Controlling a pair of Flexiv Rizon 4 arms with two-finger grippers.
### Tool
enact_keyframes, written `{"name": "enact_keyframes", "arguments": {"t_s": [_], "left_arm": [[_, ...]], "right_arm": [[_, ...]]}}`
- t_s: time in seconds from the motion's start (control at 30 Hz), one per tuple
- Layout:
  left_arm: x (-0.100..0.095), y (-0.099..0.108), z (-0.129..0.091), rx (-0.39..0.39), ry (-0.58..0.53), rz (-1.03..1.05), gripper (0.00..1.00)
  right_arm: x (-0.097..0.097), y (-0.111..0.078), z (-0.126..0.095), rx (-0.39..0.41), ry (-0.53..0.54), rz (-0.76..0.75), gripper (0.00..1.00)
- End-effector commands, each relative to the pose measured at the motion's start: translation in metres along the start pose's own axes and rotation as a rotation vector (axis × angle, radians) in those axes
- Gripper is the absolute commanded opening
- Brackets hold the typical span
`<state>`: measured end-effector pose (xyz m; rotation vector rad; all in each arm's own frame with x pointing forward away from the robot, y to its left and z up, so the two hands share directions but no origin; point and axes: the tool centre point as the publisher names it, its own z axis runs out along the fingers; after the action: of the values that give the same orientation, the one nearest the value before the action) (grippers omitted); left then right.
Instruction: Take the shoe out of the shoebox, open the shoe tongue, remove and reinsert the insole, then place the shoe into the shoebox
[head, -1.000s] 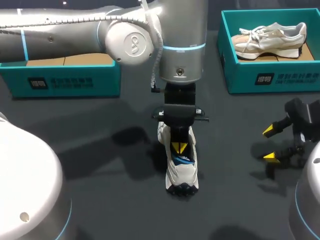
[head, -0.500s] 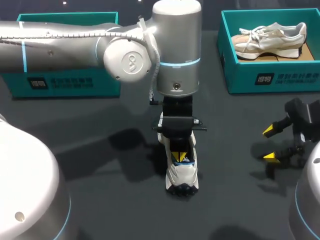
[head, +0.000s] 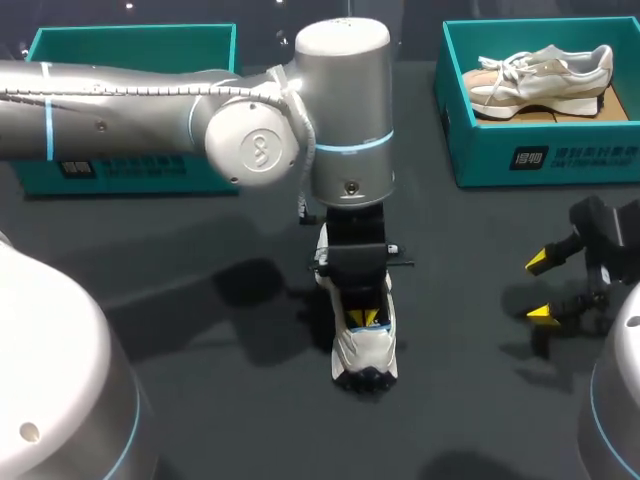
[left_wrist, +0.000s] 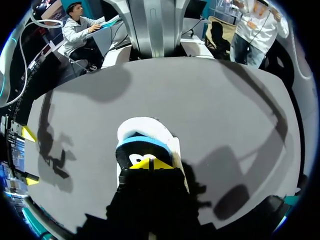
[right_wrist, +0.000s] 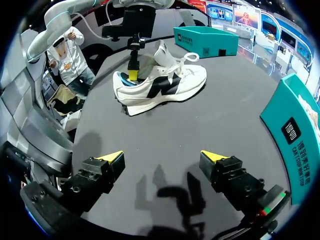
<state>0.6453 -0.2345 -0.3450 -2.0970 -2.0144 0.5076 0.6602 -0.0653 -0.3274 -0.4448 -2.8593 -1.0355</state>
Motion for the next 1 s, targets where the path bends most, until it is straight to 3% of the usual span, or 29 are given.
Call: {"name": "enact_keyframes", "arguments": {"t_s": [0.03, 0.17, 0.47, 0.77, 1.0], "left_arm": [[0.013, -0.01, -0.023, -0.012, -0.055, 0.008, 0.0], [0.01, -0.017, -0.031, -0.004, -0.068, 0.032, 0.0], [0.0, -0.024, -0.021, 0.012, -0.066, 0.072, 0.0], [-0.006, -0.023, -0.001, 0.01, -0.029, 0.082, 0.0], [-0.006, -0.016, 0.017, -0.036, -0.007, 0.055, 0.0]], "right_arm": [[0.002, 0.0, 0.0, 0.003, -0.004, 0.0, 1.0], [0.002, 0.0, 0.0, 0.003, -0.004, 0.0, 1.0], [0.002, 0.0, 0.0, 0.003, -0.004, 0.0, 1.0], [0.002, 0.0, 0.0, 0.003, -0.004, 0.0, 1.0], [0.002, 0.0, 0.0, 0.003, -0.004, 0.0, 1.0]]}}
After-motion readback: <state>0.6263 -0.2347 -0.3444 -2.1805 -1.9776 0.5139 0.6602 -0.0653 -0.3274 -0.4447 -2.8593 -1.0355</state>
